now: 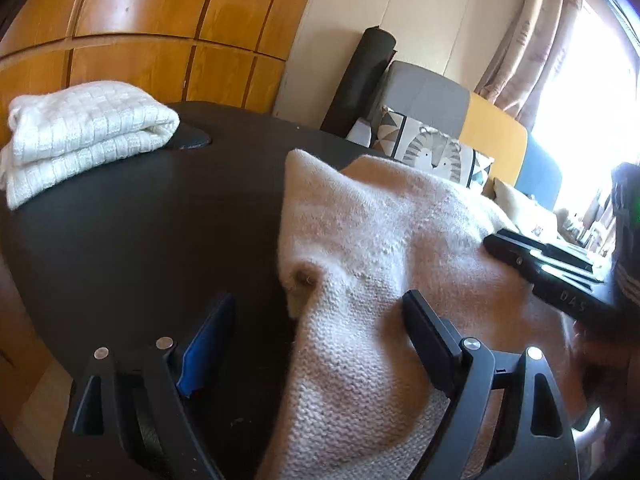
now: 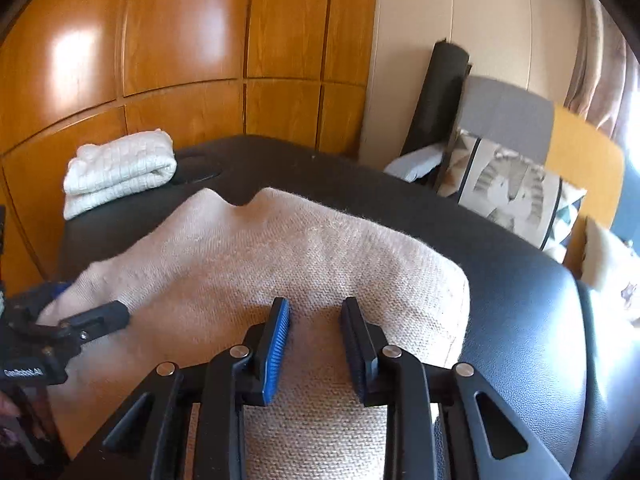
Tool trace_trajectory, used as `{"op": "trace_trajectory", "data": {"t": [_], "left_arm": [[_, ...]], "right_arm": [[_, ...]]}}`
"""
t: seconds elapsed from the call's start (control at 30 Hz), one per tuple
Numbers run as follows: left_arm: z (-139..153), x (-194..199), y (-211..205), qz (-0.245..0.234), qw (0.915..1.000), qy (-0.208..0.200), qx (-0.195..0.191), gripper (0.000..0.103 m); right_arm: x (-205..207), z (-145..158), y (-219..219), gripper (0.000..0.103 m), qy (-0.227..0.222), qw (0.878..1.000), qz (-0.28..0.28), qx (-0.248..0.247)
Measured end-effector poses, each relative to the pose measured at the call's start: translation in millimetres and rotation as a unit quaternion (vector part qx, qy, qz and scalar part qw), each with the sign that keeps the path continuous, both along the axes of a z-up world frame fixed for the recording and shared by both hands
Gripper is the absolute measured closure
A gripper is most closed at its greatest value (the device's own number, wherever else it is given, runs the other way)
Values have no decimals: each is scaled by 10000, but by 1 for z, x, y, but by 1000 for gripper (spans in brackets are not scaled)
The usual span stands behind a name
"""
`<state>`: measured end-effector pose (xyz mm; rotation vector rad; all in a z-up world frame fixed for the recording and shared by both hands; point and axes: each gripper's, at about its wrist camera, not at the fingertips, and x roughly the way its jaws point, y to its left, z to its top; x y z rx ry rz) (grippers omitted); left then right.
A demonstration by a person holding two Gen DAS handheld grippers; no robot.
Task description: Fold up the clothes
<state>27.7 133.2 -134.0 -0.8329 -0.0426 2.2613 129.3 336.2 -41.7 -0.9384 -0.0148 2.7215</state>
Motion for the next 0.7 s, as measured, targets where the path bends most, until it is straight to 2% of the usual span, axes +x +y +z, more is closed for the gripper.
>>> {"op": "trace_trajectory", "data": {"t": [0.13,0.2,0.4,0.57,0.7], "left_arm": [[-3,5,13,9,9989,272,-377,7],[-5,5,15,-4,9986,343,-407,5],[-5,3,15,-24,9985,320,-438,4],[-6,1,25,83,9971,391,-655,0],[-4,-2,30,312,9965,192,-757,0]], "right_arm": [[3,-2,0,75,57,10000,2,-11],[6,-3,1,75,138,9999,-8,-11],[6,-2,-1,74,194,9998,1,32],[7,-2,0,74,223,9997,-15,11],[7,-3,2,73,235,9997,-39,-16]]}}
